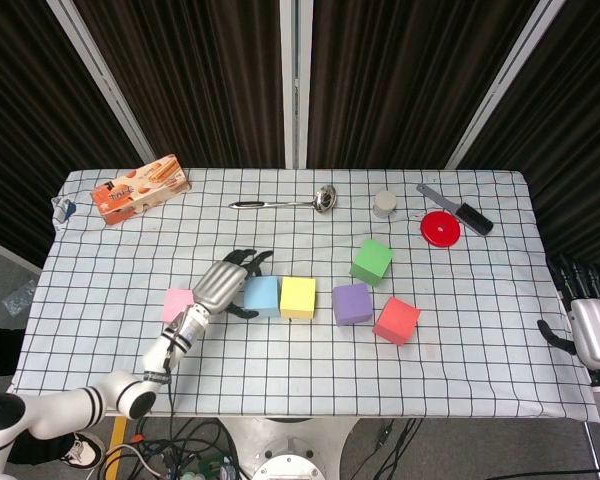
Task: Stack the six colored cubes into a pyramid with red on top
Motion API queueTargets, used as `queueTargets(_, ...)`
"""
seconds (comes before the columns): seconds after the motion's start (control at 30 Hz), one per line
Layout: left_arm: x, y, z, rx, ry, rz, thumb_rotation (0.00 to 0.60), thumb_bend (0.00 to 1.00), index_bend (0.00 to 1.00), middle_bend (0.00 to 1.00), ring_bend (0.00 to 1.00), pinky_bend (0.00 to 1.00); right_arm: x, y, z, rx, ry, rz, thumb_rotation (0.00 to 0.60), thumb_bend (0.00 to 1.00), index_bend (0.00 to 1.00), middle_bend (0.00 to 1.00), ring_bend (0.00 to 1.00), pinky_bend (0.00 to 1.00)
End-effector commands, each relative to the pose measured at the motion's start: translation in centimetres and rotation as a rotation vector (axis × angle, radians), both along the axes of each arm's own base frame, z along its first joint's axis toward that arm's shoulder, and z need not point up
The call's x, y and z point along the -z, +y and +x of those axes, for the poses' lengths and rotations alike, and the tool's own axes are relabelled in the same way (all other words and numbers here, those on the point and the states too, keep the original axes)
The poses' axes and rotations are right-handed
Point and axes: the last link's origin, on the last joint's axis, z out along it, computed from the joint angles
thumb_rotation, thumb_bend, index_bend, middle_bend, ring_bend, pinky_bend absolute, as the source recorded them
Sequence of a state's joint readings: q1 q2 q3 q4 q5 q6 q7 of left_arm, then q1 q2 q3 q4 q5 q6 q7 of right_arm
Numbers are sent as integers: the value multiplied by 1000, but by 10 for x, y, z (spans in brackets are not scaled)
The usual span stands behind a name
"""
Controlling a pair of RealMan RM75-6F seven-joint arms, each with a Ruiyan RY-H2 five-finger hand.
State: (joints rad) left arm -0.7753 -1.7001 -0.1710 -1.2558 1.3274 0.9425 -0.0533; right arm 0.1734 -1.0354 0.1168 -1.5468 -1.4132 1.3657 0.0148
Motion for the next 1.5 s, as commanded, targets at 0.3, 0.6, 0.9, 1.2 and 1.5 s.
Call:
queueTargets(0.3,5,-3,1,-3,-3,-13,600,169,58,532,109,131,2,0,-2,7,0,3,600,209,0,0,0,0)
queueTargets(0.6,7,-2,1,-5,-6,-10,600,169,57,532,110,132,3,1,-5,14,0,5,600,209,0,0,0,0)
queueTargets(0.9,11,-2,3,-3,-8,-19,600,169,57,533,110,129,4,0,-4,12,1,7,600,209,0,0,0,0)
queueTargets(1.2,13,-1,5,0,-7,-18,600,168,57,532,110,128,4,0,-6,20,-1,6,600,209,0,0,0,0)
queueTargets(1.5,13,2,6,-5,-18,-20,600,167,58,524,109,127,4,0,-7,22,-3,5,600,209,0,0,0,0)
